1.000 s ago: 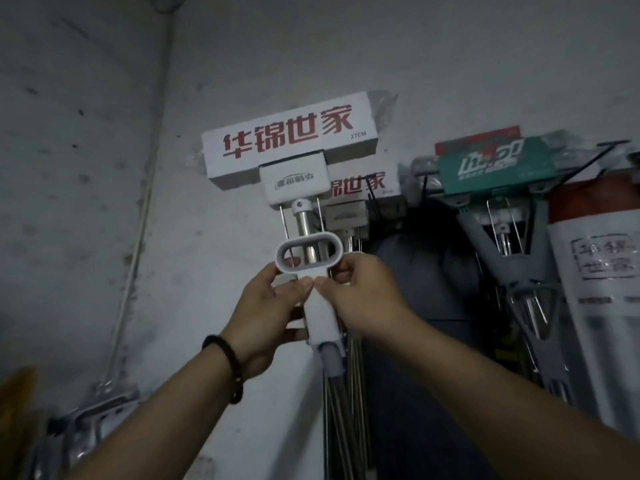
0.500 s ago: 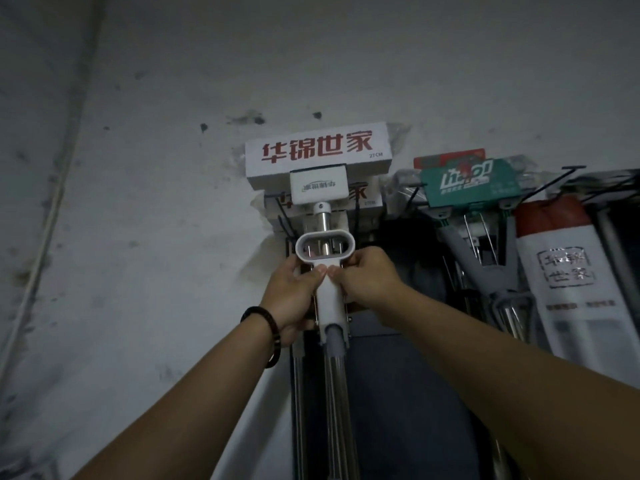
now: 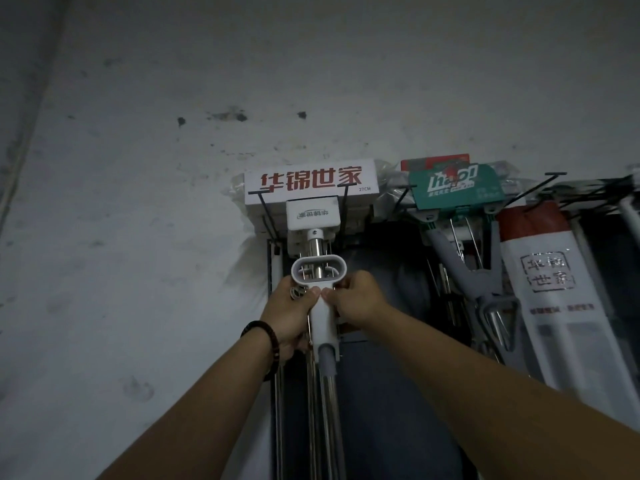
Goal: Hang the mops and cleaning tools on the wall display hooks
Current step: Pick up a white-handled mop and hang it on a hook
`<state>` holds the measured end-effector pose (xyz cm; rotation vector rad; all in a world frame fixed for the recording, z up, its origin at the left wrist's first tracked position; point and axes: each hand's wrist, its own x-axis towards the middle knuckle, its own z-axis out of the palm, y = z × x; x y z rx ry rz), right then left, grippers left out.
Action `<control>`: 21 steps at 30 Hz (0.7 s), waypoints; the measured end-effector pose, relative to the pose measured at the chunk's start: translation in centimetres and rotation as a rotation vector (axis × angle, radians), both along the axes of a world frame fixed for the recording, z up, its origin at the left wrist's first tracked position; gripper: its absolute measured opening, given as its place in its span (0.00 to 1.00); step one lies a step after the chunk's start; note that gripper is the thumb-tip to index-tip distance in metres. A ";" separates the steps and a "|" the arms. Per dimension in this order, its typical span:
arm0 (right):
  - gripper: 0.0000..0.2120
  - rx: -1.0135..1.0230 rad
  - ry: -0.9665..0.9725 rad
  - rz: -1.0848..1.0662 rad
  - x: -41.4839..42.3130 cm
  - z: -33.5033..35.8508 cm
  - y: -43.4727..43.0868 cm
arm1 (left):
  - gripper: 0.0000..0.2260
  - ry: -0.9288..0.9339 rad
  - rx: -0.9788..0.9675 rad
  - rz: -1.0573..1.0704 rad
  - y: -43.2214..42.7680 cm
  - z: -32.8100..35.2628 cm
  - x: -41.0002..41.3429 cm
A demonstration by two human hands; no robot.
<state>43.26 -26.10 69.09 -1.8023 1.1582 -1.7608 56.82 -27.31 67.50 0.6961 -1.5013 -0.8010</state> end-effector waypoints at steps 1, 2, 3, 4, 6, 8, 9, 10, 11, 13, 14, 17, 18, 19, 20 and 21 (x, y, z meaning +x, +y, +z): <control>0.06 0.000 0.007 0.000 0.0 -0.2 -0.4 | 0.09 0.003 0.003 0.001 -0.3 -0.1 0.1; 0.05 -0.003 0.014 -0.003 0.0 -0.3 -0.9 | 0.09 0.005 0.006 0.003 -0.6 -0.2 0.1; 0.04 -0.008 0.025 -0.017 0.0 -0.6 -1.3 | 0.09 0.007 0.014 0.010 -0.9 -0.3 0.2; 0.05 -0.016 0.039 -0.040 -0.1 -0.8 -1.8 | 0.08 0.011 0.023 0.005 -0.9 -0.5 0.1; 0.07 -0.039 0.067 -0.073 -0.2 -1.2 -2.4 | 0.06 0.006 0.063 -0.041 -1.2 -0.7 0.3; 0.07 -0.058 0.106 -0.109 -0.3 -1.4 -2.6 | 0.08 -0.013 0.107 -0.077 -1.6 -0.8 0.5; 0.06 -0.061 0.132 -0.135 -0.5 -1.5 -2.6 | 0.09 -0.033 0.115 -0.078 -1.8 -0.9 0.7; 0.05 -0.060 0.177 -0.162 -0.7 -1.7 -2.8 | 0.10 -0.055 0.116 -0.077 -1.9 -1.1 0.9; 0.05 -0.046 0.251 -0.188 -0.8 -1.9 -2.8 | 0.09 -0.074 0.111 -0.076 -2.0 -1.4 1.1; 0.11 0.025 0.442 -0.213 -0.9 -3.0 -2.5 | 0.08 -0.117 0.103 -0.046 -2.2 -2.4 1.5; 0.13 0.061 0.531 -0.216 -0.9 -3.9 -2.2 | 0.09 -0.148 0.108 -0.018 -2.3 -3.2 1.5; 0.13 0.107 0.648 -0.251 -1.3 -8.0 -1.0 | 0.12 -0.272 0.109 0.099 -1.8 -6.7 1.7; 0.16 0.120 0.629 -0.275 -1.5 -9.8 -0.7 | 0.12 -0.299 0.116 0.110 -1.5 -8.5 1.8; 0.22 0.137 0.587 -0.284 -1.9 -11.9 -0.3 | 0.12 -0.312 0.136 0.089 -1.1 -10.5 1.8; 0.29 0.155 0.535 -0.276 -2.3 -14.1 0.4 | 0.12 -0.329 0.176 0.051 -0.7 -12.8 1.8; 0.33 0.170 0.486 -0.258 -2.6 -16.5 1.2 | 0.13 -0.352 0.231 0.013 0.0 -15.2 1.8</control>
